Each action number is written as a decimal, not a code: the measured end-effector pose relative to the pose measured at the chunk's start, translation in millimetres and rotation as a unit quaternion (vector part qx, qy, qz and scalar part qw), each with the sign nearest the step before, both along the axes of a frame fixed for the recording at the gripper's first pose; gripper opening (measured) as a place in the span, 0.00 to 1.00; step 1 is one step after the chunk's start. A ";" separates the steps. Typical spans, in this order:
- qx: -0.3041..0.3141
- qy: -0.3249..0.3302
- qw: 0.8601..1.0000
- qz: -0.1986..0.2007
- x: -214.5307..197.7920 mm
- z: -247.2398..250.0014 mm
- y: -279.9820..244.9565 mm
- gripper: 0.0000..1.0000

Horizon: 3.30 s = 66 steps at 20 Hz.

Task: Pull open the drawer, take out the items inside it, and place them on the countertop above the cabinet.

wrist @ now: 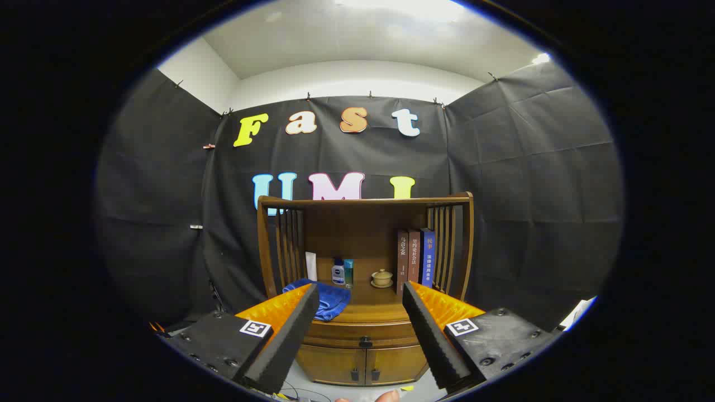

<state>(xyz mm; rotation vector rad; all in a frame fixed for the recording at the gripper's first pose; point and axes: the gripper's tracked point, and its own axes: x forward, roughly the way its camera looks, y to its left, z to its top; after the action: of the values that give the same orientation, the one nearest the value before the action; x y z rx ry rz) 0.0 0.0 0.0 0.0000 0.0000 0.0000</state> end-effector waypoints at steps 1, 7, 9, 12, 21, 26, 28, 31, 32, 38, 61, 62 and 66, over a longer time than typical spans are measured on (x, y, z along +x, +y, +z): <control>0.000 0.000 1.000 0.001 0.5 0.3 0.5 0.98; 0.000 0.004 1.000 0.002 -1.6 -5.8 2.9 0.98; 0.001 0.006 1.000 0.001 -1.8 -8.0 2.5 0.98; 0.004 0.007 1.000 0.002 -1.8 -9.5 3.7 0.98; 0.005 0.001 1.000 0.009 6.2 -9.1 11.4 0.98; 0.007 -0.012 1.000 0.020 35.3 -18.4 19.8 0.98; -0.003 -0.007 1.000 0.023 54.2 -38.8 22.0 0.98; -0.004 0.007 1.000 0.028 86.0 -80.9 23.3 0.98; -0.004 0.014 0.999 0.030 95.7 -98.0 24.8 0.98; -0.011 0.056 0.998 0.014 139.1 -199.9 17.3 0.98; -0.019 0.134 0.991 -0.014 192.0 -349.4 -11.6 0.34; -0.022 0.134 0.991 -0.011 191.4 -349.1 -11.5 0.34; -0.018 0.141 0.990 -0.015 169.3 -347.1 -13.8 0.34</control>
<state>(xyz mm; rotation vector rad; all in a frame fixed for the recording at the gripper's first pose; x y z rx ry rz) 169.3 -13.8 -347.1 -0.0357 0.2839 -0.0307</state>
